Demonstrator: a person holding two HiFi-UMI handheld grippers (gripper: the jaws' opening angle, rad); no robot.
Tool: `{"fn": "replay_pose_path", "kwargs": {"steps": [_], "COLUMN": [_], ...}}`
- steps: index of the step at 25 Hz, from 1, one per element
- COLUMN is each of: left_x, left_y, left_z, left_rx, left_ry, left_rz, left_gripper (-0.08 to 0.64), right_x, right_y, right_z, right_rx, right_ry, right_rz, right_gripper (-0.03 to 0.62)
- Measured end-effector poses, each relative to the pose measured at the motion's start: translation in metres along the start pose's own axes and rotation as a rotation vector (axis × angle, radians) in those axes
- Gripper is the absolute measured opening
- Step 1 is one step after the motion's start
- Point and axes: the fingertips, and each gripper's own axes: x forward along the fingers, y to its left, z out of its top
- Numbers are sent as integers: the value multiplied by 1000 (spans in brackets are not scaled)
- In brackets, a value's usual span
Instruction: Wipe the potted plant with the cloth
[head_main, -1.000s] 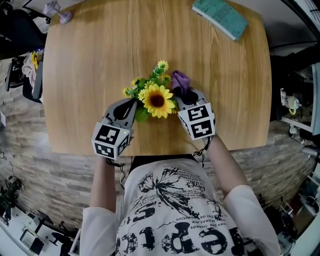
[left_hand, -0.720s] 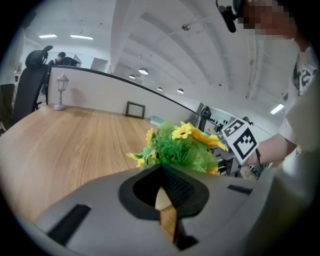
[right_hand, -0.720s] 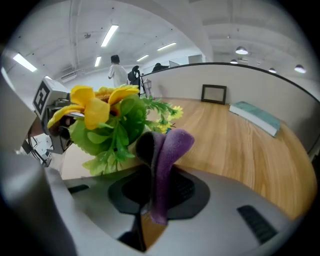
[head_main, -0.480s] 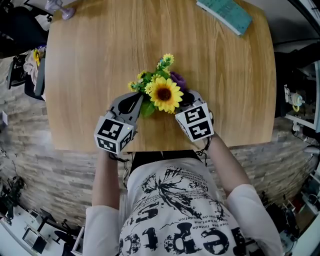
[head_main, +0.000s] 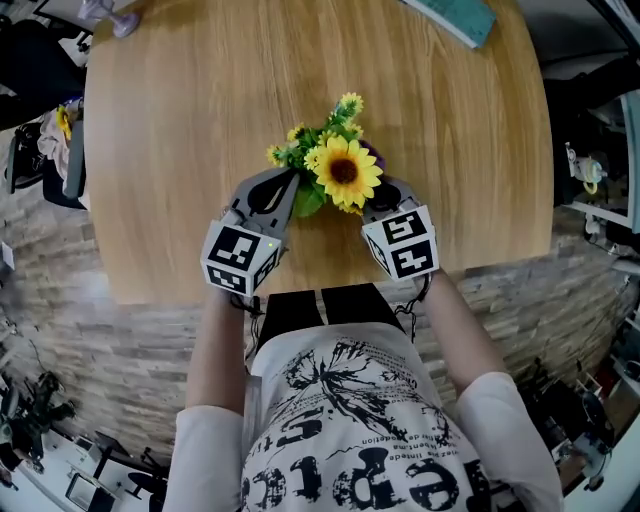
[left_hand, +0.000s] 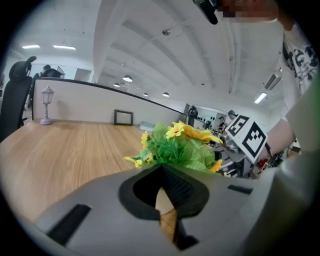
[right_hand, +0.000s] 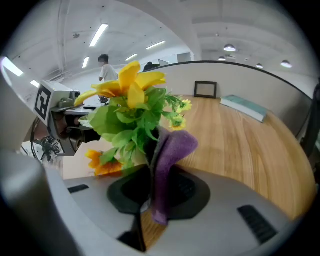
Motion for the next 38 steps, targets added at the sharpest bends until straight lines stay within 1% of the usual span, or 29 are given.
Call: {"fn": "replay_pose_path", "kwargs": {"steps": [8,11,13,15,19,26,31,35,38], "left_x": [2,4,5,4,4,3,3,3,3], "left_y": [1,-2,-4,-4,-4,-5,-5,-7,-8], "left_z": [1,0,1,1,1,1,1,0,0], "left_rx": [28,61,93,106,121,136,157,143,126], "left_ry": [-22,-22,-24,-33,-57,-68,-55,-45,-43], "left_rz": [-67,-99,-122,-146,-191,-234,-257,-291,-305], "left_gripper": [2,3,2,2,2,3,3,3,3], "right_x": [-4,-5,-5,-5,-3,3,11,14,17], "right_y": [17,24,31,39,53,83,104,113,125], "right_z": [-14,-17,-18,-20,-22,-19,-1,5,7], "right_rx": [100,137,175,207,226,244,239,259,227], "right_ry": [-24,-21,-26,-38,-43,-43,-42,-50,-40], "right_rz": [-102,-141,-156,-165,-185,-157,-126,-103,-72], "right_gripper": [80,80,81,81,83,83,84,84,83]}}
